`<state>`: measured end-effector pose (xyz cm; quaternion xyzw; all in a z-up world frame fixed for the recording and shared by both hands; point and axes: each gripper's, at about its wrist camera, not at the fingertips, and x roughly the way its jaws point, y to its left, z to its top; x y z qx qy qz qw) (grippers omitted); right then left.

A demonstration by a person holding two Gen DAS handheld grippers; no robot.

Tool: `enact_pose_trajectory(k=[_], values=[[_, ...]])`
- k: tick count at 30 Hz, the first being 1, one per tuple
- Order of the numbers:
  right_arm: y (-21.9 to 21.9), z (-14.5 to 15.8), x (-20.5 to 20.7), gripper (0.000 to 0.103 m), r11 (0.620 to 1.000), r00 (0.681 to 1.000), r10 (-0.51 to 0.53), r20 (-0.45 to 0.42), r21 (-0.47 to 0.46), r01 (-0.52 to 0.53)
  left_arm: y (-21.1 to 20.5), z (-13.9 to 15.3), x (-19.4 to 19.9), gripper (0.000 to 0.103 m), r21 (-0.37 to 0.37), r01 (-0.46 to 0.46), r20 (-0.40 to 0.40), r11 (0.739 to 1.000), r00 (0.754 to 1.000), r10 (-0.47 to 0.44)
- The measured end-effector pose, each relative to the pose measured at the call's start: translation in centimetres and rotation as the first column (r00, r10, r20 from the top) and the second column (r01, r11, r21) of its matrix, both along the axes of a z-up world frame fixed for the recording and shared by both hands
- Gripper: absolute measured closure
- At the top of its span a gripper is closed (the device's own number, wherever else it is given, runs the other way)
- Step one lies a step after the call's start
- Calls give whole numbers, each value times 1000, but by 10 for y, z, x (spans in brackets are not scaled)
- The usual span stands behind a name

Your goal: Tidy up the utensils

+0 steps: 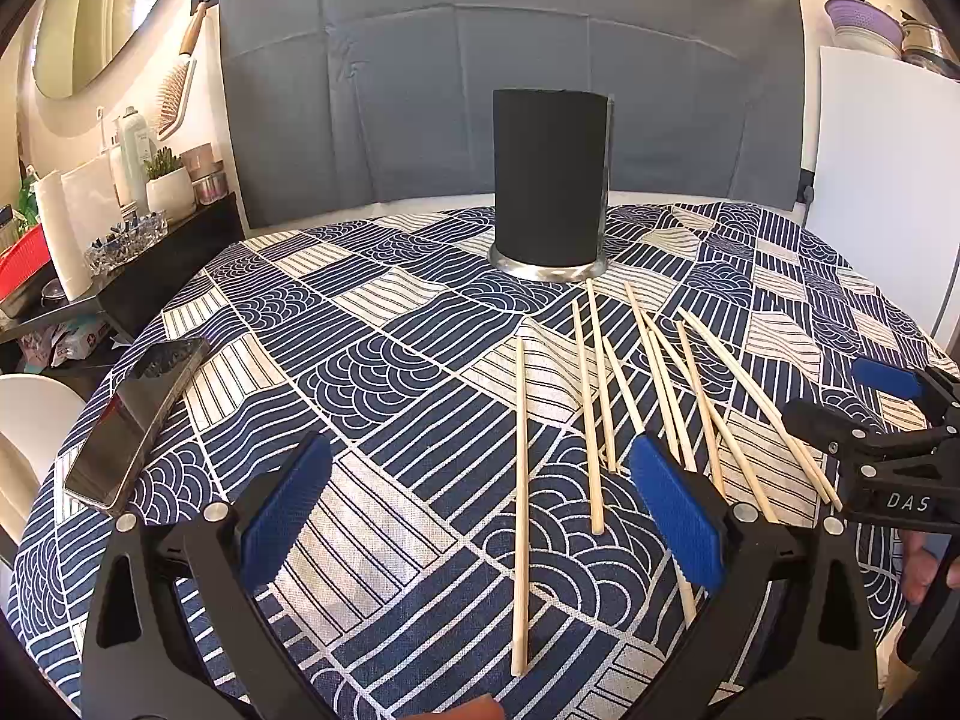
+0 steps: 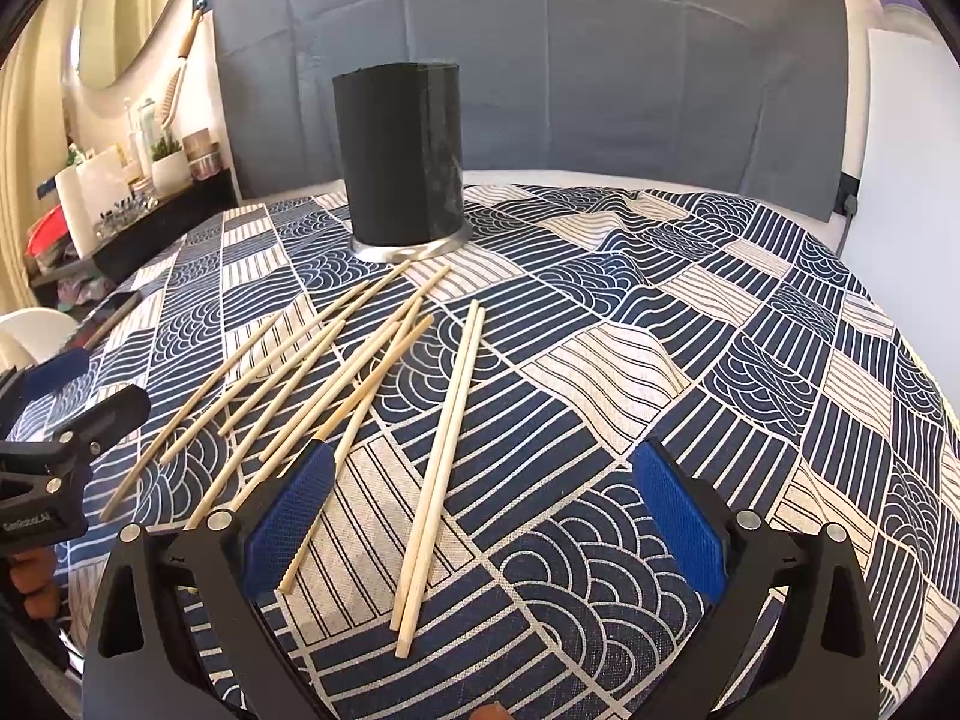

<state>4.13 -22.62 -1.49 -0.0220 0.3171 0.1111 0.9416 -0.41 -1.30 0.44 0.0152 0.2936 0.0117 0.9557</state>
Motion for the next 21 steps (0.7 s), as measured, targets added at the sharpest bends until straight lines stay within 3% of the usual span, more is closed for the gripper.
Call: enact_pose_trajectory(k=[21], values=[[-1, -1, 2, 8, 1000, 1000, -5, -11, 5, 5, -3, -2, -3, 6, 6, 17, 12, 1000, 1000, -17]])
